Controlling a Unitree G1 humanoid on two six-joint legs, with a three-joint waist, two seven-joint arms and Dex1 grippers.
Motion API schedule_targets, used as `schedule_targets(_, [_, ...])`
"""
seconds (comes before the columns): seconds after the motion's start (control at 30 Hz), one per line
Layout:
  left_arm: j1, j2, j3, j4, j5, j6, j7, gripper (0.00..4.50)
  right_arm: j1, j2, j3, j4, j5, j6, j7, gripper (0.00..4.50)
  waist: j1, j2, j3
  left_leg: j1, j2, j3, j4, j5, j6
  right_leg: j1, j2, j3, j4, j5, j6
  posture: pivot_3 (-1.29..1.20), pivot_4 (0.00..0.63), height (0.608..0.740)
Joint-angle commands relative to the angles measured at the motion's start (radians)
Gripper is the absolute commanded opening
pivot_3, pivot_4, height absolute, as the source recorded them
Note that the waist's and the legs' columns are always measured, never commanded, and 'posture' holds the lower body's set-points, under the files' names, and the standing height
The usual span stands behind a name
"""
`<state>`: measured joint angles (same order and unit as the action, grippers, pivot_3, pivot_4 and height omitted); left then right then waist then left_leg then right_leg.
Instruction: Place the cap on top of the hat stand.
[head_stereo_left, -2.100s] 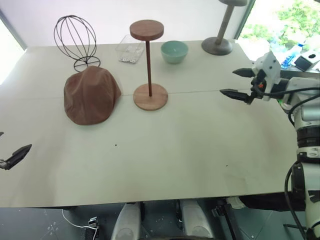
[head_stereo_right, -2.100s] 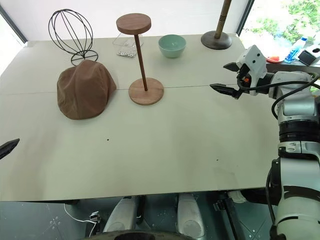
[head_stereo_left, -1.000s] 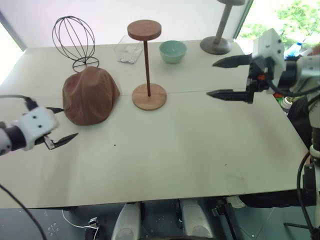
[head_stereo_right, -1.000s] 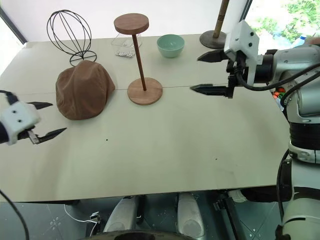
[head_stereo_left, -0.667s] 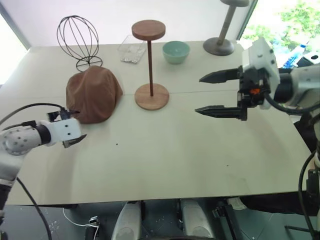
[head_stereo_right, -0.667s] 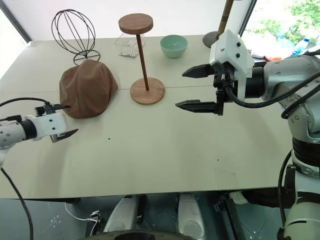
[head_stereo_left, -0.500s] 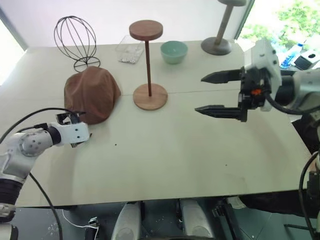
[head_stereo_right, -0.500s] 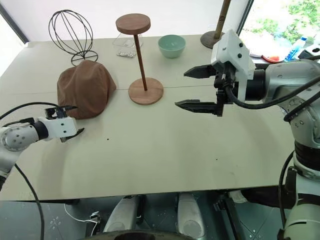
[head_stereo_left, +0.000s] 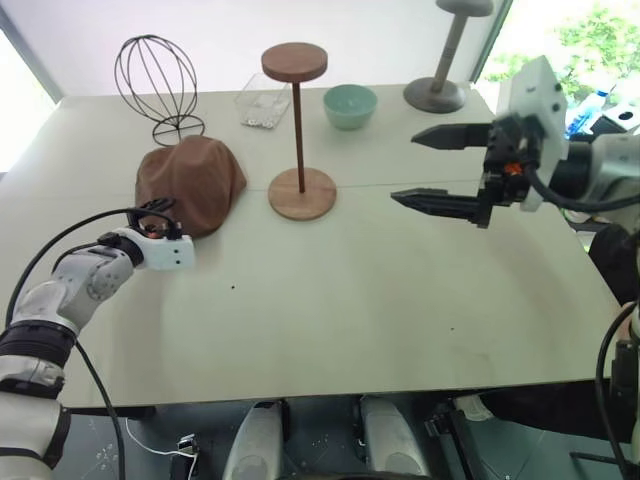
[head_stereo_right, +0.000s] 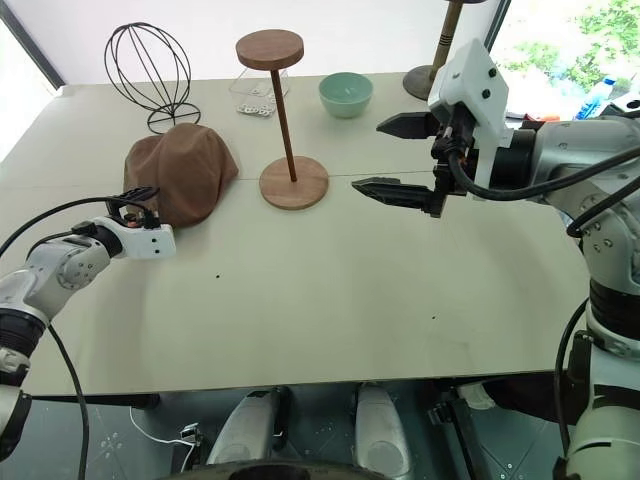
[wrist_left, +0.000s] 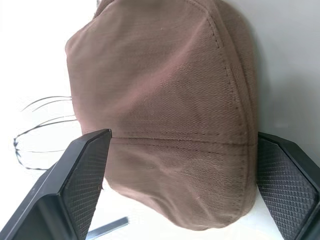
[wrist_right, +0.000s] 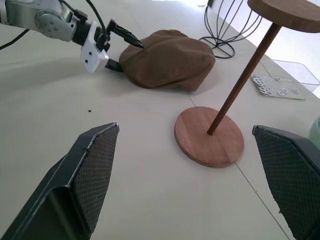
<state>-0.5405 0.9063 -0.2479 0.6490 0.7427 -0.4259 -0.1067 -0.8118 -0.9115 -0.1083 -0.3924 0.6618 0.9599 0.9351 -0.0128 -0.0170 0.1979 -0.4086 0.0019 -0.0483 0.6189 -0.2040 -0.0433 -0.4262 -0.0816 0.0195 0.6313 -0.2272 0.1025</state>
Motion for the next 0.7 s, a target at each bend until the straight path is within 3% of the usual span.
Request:
schedule_targets(0.03, [-0.026,-0.019,-0.033,0.075,0.039,0.033,0.056,4.41,-0.041,0.008,-0.002,0.002,0.005,-0.027,-0.011,4.39,0.0,0.0,0.0,0.0,0.0,0.0,0.0,0.0,0.0,0.0,0.0,0.0,0.0,0.0,0.0,0.0,0.15,0.74])
schedule_targets(0.37, [-0.051,-0.05,-0.031,0.145,-0.001,0.054,0.054,4.41,-0.061,0.029,0.017,0.017,0.003,-0.04,-0.025,4.39,0.002,0.0,-0.001,0.0,0.0,0.0,0.0,0.0,0.0,0.0,0.0,0.0,0.001,0.0,0.0,0.0,0.15,0.74])
schedule_targets(0.47, [-0.063,-0.052,-0.024,0.145,-0.022,0.039,0.04,3.15,-0.06,0.033,0.018,0.014,0.005,-0.039,-0.028,4.5,0.002,0.0,-0.001,0.001,0.0,0.0,0.0,0.0,0.0,0.0,0.0,0.0,0.001,0.0,0.0,0.0,0.15,0.74])
schedule_targets(0.67, [-0.074,-0.039,-0.014,0.125,-0.051,0.039,0.026,0.03,-0.06,0.033,0.014,0.016,0.011,-0.04,-0.025,4.5,0.001,0.0,-0.001,-0.001,0.0,0.0,0.001,0.0,0.0,0.0,0.0,0.0,0.001,0.0,0.0,0.0,0.15,0.74])
schedule_targets(0.7, [-0.074,-0.037,-0.012,0.123,-0.055,0.04,0.025,0.03,-0.06,0.033,0.012,0.018,0.014,-0.037,-0.024,4.5,0.001,0.0,-0.001,-0.001,0.0,0.0,0.001,0.0,0.0,0.0,0.0,0.0,0.001,0.0,0.0,0.0,0.15,0.74])
